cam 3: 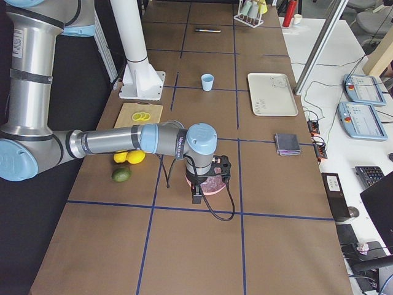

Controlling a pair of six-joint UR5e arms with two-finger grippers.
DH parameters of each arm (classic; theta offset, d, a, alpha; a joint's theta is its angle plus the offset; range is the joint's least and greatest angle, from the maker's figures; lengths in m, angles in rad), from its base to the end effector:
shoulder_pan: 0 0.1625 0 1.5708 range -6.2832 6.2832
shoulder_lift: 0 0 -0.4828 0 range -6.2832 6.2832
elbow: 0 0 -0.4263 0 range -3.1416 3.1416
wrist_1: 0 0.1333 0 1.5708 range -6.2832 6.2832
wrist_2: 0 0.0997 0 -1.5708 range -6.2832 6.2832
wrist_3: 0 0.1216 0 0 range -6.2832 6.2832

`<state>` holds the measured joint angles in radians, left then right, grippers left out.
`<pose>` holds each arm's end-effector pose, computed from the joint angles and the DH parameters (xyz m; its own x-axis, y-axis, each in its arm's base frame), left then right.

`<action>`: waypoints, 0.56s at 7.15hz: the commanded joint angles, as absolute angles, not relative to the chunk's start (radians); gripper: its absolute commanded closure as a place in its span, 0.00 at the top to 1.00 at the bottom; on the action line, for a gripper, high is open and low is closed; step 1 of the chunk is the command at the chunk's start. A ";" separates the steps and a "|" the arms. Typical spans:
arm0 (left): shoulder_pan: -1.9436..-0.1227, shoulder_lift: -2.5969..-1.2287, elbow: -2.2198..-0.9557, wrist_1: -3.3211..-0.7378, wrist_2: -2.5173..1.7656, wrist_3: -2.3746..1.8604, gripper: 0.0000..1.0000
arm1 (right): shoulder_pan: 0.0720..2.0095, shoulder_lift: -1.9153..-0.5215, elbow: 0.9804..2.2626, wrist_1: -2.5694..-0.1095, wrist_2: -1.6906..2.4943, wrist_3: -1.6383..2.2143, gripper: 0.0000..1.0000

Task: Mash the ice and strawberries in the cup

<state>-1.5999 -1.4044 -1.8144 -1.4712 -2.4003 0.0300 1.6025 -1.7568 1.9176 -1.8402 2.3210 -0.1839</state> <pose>-0.0565 -0.4414 0.6901 0.6750 -0.0062 -0.7377 0.0088 1.0000 -0.0003 0.0637 -0.4192 0.6680 0.7223 -0.0863 0.6862 0.1023 0.9946 0.0174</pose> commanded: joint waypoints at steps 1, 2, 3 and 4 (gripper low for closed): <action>-1.595 -1.408 -1.818 -1.476 -2.399 -0.028 1.00 | 1.598 -1.752 1.908 -1.839 2.318 -0.179 1.00; -1.595 -1.408 -1.819 -1.477 -2.399 -0.026 1.00 | 1.598 -1.753 1.896 -1.839 2.318 -0.179 1.00; -1.586 -1.408 -1.818 -1.477 -2.399 -0.026 1.00 | 1.591 -1.753 1.893 -1.839 2.319 -0.178 1.00; -1.577 -1.407 -1.818 -1.479 -2.399 -0.025 1.00 | 1.586 -1.752 1.894 -1.838 2.319 -0.179 1.00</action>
<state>-1.5866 -1.4078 -1.8177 -1.4775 -2.3991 -0.0249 1.5920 -1.7528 1.8957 -1.8388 2.3189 -0.1789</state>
